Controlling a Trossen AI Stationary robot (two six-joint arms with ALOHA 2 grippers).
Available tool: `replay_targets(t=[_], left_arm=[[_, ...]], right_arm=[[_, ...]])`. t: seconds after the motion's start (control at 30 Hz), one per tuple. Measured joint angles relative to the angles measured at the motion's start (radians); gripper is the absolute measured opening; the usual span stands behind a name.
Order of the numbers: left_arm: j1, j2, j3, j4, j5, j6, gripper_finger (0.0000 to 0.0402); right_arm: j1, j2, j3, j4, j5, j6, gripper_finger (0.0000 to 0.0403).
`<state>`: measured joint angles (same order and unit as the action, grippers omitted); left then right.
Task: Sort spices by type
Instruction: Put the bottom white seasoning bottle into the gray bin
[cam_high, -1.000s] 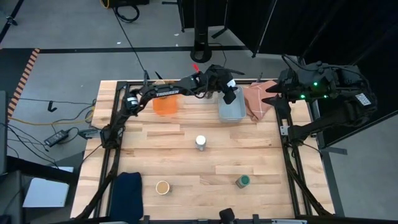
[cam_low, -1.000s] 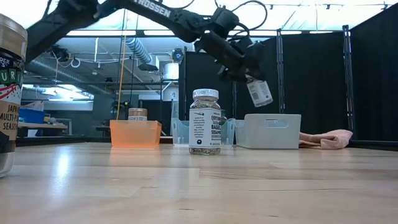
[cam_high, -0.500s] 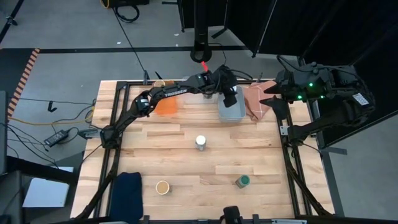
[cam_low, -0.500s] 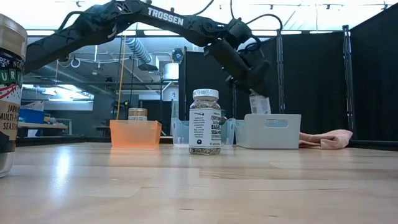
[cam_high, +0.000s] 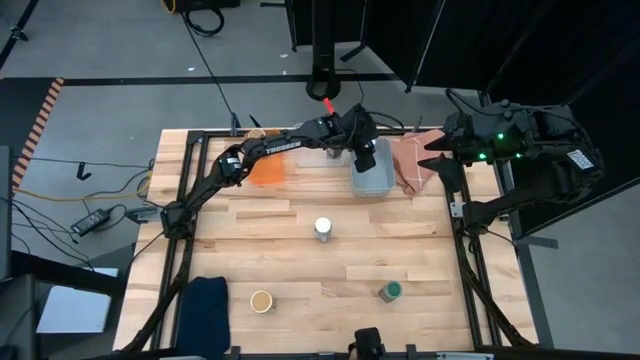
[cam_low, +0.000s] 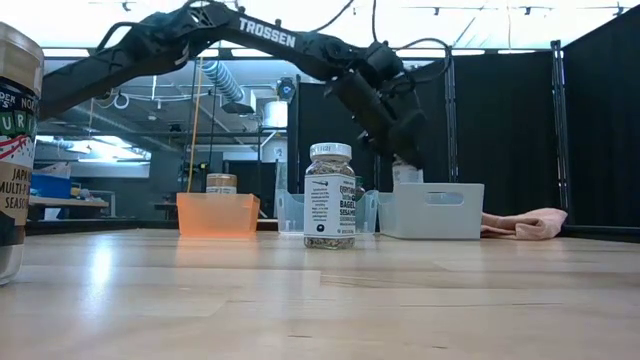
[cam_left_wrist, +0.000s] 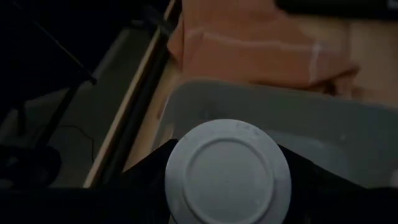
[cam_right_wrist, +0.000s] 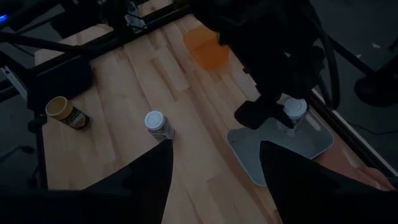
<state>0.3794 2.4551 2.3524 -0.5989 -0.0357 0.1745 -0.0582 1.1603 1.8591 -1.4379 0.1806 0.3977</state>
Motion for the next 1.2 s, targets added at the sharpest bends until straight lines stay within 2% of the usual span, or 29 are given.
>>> replay_targets(t=[0.4,0.77,1.2], left_arm=[[0.012,0.055,-0.001,-0.014,0.007,0.010,0.0204],[0.044,0.057,-0.001,-0.019,0.007,0.082,0.0204],[0.044,0.082,0.002,0.005,0.029,0.095,0.0204]], right_arm=[[0.000,0.000,0.000,0.000,0.002,0.003,0.0248],[0.000,0.000,0.000,0.000,0.002,-0.008,0.0248],[0.000,0.000,0.000,0.000,0.003,-0.027,0.0248]])
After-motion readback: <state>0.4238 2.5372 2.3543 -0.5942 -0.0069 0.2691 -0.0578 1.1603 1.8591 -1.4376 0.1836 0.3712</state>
